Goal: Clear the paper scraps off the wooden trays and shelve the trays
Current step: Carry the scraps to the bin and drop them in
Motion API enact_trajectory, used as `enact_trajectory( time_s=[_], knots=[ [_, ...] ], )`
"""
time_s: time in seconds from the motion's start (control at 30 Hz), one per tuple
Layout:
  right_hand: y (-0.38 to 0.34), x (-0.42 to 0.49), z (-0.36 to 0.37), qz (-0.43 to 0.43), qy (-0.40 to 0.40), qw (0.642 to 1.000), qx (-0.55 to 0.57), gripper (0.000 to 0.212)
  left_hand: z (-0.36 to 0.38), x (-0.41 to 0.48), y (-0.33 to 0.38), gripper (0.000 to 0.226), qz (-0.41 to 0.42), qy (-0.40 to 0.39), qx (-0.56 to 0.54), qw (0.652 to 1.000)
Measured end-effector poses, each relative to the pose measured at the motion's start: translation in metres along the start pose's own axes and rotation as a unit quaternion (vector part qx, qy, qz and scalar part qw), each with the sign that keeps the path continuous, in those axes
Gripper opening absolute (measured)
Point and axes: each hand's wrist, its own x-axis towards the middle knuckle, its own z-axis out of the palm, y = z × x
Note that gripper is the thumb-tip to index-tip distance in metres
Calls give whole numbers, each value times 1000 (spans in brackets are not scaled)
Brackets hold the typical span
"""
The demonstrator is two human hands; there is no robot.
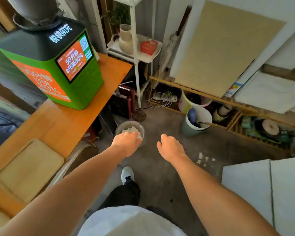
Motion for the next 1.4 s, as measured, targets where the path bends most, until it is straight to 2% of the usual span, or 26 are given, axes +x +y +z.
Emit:
enact_trajectory(
  time_s=[0.07, 0.13, 0.27, 0.4, 0.57, 0.83, 1.07, 1.17, 1.27, 1.4],
  knots=[
    [-6, 21, 7, 7, -24, 1000, 15, 20, 6, 22, -16, 33, -26, -18, -35, 999],
    [-13, 67, 28, 23, -56, 998, 26, 21, 20, 61, -41, 34, -59, -69, -35, 995],
    [-16, 99, 20, 36, -41, 996, 64, 24, 17, 85, -58, 36, -74, -54, -49, 995],
    [-6, 131, 55, 71, -117, 988, 69, 21, 63, 107, -76, 37, -104, -127, -55, 985],
    [1, 177, 81, 75, -170, 981, 53, 18, 95, 147, -81, 35, -143, -169, -92, 971],
    [-6, 258, 156, 26, -214, 974, 72, 27, 153, 216, -94, 17, -165, -173, -111, 965],
    [-8, 346, 265, -6, -218, 971, 95, 32, 248, 286, -119, 23, -183, -164, -122, 962],
    [-5, 378, 317, -29, -224, 969, 97, 42, 292, 315, -140, 24, -227, -158, -128, 952],
    [-2, 403, 360, -46, -220, 970, 92, 50, 330, 335, -157, 31, -263, -142, -163, 940],
    [0, 424, 395, -46, -213, 973, 81, 55, 361, 354, -160, 57, -259, -147, -234, 926]
  ],
)
